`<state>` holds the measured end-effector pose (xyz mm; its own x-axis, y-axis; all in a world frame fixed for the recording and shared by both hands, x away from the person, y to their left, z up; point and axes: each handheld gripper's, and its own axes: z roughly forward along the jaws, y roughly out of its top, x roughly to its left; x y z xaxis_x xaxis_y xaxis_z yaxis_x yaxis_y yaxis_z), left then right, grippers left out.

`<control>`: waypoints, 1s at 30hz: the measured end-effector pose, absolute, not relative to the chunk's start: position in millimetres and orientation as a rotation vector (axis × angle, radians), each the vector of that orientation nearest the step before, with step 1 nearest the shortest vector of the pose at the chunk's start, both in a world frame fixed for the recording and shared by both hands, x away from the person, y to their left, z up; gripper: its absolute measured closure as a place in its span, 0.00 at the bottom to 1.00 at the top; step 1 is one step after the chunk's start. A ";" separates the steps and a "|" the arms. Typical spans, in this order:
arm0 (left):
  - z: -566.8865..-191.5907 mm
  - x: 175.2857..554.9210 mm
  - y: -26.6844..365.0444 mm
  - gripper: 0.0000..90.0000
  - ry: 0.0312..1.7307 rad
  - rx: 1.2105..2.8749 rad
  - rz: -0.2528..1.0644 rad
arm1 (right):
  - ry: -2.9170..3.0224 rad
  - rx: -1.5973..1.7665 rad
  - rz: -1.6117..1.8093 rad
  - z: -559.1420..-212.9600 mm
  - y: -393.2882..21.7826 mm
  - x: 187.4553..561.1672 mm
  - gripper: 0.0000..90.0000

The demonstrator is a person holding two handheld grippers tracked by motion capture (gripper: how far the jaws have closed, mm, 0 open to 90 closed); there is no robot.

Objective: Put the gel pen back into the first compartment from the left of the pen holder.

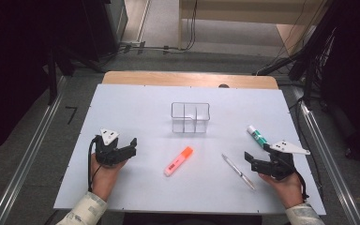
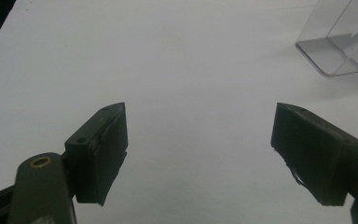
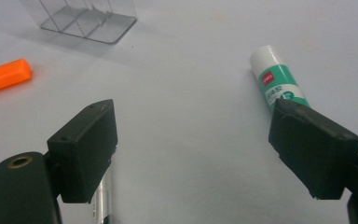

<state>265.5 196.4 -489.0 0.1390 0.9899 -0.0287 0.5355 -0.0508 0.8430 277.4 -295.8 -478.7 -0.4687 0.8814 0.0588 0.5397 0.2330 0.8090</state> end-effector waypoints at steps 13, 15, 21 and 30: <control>-489.6 266.4 196.9 0.22 1.492 1.691 0.781 | 2.137 1.299 1.117 -483.4 -286.1 278.3 0.15; -489.6 266.4 196.9 0.22 1.493 1.692 0.781 | 2.140 1.291 1.121 -484.0 -284.5 278.2 0.15; -490.0 266.8 196.6 0.22 1.496 1.697 0.778 | 2.154 1.276 1.129 -486.8 -278.7 278.7 0.15; -490.7 267.4 196.0 0.22 1.498 1.695 0.776 | 2.168 1.272 1.123 -491.4 -272.6 279.9 0.16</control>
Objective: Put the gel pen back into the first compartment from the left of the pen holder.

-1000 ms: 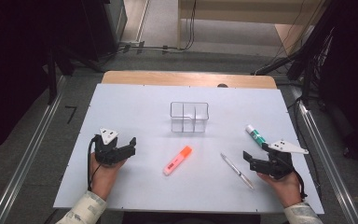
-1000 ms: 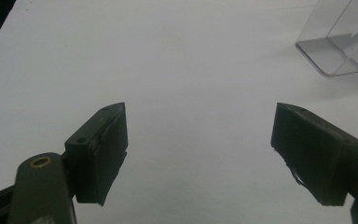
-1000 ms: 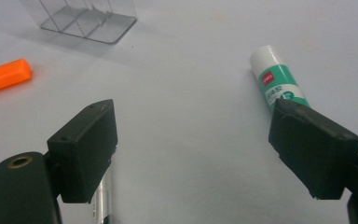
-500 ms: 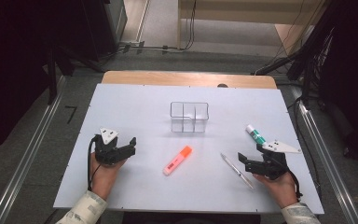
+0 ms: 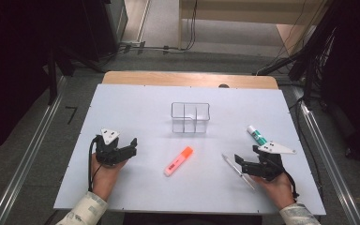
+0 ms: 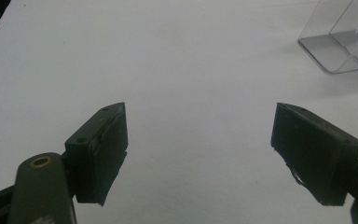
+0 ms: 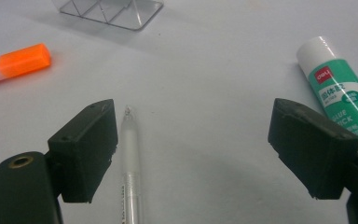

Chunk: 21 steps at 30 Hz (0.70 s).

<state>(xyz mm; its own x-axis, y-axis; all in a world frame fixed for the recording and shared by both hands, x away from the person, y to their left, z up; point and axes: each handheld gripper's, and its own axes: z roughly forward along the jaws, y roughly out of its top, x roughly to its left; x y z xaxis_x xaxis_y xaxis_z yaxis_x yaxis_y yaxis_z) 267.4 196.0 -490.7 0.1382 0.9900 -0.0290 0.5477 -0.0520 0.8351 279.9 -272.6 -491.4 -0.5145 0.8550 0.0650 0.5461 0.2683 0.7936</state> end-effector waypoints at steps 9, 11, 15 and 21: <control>-491.1 267.8 196.0 0.22 1.497 1.698 0.774 | 2.200 1.222 1.105 -498.0 -264.8 280.3 0.19; -491.3 268.0 196.0 0.22 1.496 1.703 0.772 | 2.207 1.212 1.104 -498.6 -264.3 279.9 0.23; -491.4 268.0 195.9 0.22 1.497 1.704 0.771 | 2.238 1.162 1.108 -501.6 -260.7 279.6 0.23; -491.5 268.0 195.7 0.22 1.498 1.705 0.769 | 2.281 1.140 1.072 -506.2 -253.7 279.3 0.27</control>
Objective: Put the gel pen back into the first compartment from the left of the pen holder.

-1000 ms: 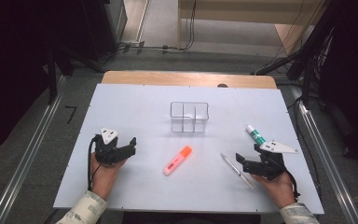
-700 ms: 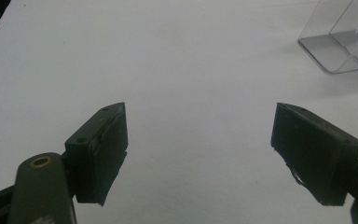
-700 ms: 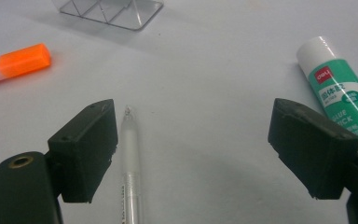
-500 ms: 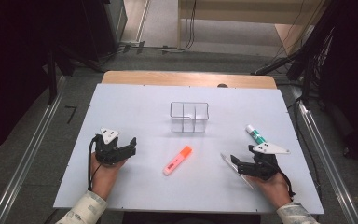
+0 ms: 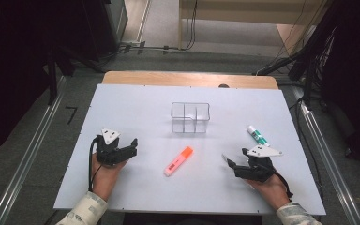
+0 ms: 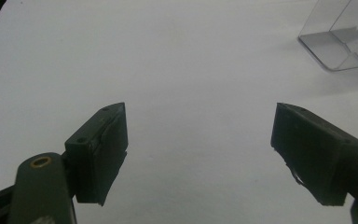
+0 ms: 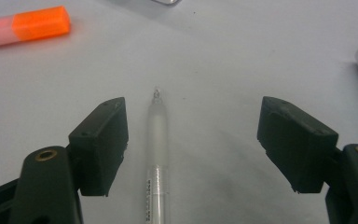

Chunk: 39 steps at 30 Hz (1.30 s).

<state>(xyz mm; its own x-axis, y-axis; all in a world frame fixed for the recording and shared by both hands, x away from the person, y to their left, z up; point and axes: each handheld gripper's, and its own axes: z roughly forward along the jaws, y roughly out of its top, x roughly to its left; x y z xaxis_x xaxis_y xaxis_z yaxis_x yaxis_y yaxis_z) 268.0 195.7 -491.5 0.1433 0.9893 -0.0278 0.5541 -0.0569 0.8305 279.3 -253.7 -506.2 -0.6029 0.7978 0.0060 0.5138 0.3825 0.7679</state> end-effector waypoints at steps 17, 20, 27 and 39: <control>-491.9 268.3 195.5 0.22 1.500 1.706 0.766 | 2.351 1.078 0.973 -514.6 -234.3 278.7 0.46; -491.8 268.2 195.5 0.22 1.500 1.707 0.765 | 2.357 1.069 0.976 -514.6 -232.8 278.1 0.50; -491.9 268.0 195.3 0.22 1.498 1.712 0.764 | 2.368 1.067 0.984 -514.3 -232.9 277.0 0.59; -492.1 268.0 195.0 0.22 1.499 1.716 0.761 | 2.332 1.103 1.029 -516.8 -236.4 274.5 0.76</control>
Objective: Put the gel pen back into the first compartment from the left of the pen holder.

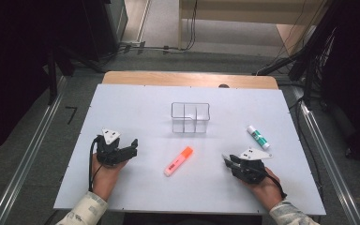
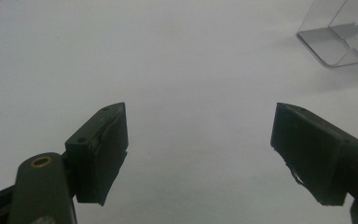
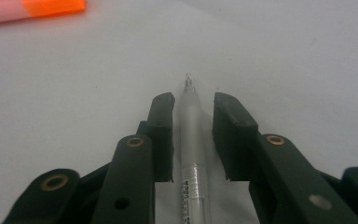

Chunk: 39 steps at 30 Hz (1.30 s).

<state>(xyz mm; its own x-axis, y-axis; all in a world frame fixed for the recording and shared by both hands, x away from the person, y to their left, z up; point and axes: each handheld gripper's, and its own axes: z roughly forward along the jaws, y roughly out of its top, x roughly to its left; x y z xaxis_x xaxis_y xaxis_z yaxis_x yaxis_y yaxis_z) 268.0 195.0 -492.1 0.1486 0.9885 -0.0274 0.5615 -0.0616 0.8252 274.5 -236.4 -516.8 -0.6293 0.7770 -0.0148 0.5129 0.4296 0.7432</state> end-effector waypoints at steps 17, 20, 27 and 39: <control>-492.1 268.0 195.2 0.22 1.499 1.715 0.759 | 2.337 1.110 1.040 -516.3 -236.3 273.2 0.88; -492.2 268.2 195.3 0.22 1.501 1.715 0.760 | 2.341 1.106 1.050 -514.5 -236.2 273.5 0.88; -492.6 268.5 194.8 0.22 1.501 1.720 0.760 | 2.281 1.096 1.113 -504.5 -238.2 273.1 0.88; -492.9 269.0 195.0 0.22 1.504 1.720 0.764 | 2.276 1.123 1.160 -493.7 -232.0 281.3 0.88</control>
<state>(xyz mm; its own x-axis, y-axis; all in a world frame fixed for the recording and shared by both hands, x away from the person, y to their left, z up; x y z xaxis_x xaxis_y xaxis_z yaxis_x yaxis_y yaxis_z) 269.0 195.0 -492.9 0.1456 0.9891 -0.0230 0.5649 -0.0641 0.8226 281.3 -232.0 -493.7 -0.6249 0.7795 0.0439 0.4936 0.3509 0.7958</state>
